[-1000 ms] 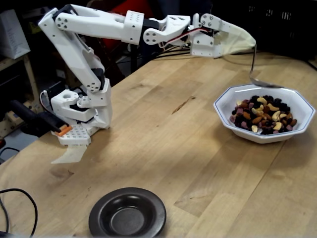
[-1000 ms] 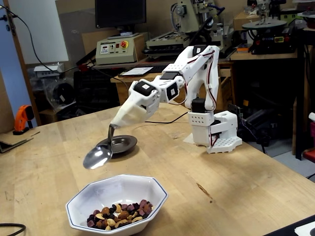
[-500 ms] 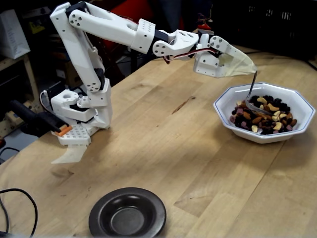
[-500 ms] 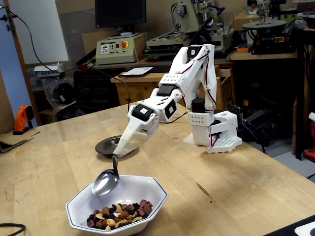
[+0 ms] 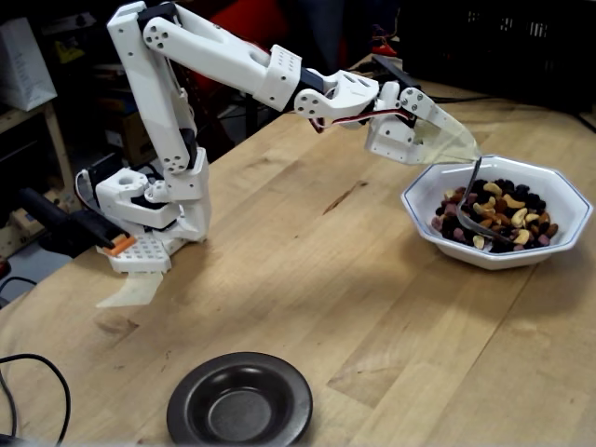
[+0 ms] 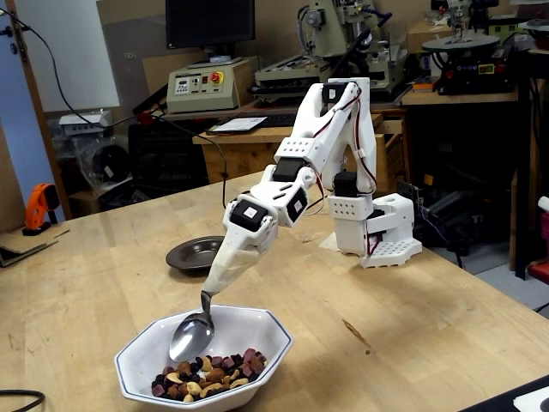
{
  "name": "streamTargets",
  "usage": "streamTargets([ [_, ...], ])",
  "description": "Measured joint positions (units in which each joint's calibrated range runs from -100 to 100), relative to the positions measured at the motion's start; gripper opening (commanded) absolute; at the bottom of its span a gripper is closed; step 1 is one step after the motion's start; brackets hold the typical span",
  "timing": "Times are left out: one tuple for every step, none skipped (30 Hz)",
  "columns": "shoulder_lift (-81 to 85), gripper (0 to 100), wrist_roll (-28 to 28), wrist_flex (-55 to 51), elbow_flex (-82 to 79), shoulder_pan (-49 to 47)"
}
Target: Use spoon to transfer food from the white bowl to brown plate
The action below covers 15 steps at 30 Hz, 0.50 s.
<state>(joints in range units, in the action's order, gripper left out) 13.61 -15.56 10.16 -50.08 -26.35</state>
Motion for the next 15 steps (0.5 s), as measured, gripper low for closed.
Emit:
streamTargets([
  [-0.69, 4, 0.0, 1.12, 0.0, 0.0],
  [-1.46, 4, 0.0, 2.25, 0.0, 0.0],
  [-1.89, 4, 0.0, 3.53, 0.0, 0.0],
  [-2.23, 4, 0.0, 4.9, 0.0, 0.0],
  [-2.58, 4, 0.0, 6.26, 0.0, 0.0],
  [-2.92, 4, 0.0, 7.39, 0.0, 0.0],
  [-3.35, 4, 0.0, 8.43, 0.0, 0.0],
  [-3.78, 4, 0.0, 9.31, 0.0, 0.0],
  [-4.12, 4, 0.0, 10.12, 0.0, 0.0],
  [-4.55, 4, 0.0, 10.76, 0.0, 0.0],
  [-4.89, 4, 0.0, 11.16, 0.0, 0.0],
  [-5.15, 4, 0.0, 11.4, 0.0, 0.0],
  [-5.32, 4, 0.0, 11.56, 0.0, 0.0],
  [-5.32, 4, 0.0, 11.56, 0.0, 0.0],
  [-5.32, 4, 0.0, 11.56, 0.0, 0.0],
])
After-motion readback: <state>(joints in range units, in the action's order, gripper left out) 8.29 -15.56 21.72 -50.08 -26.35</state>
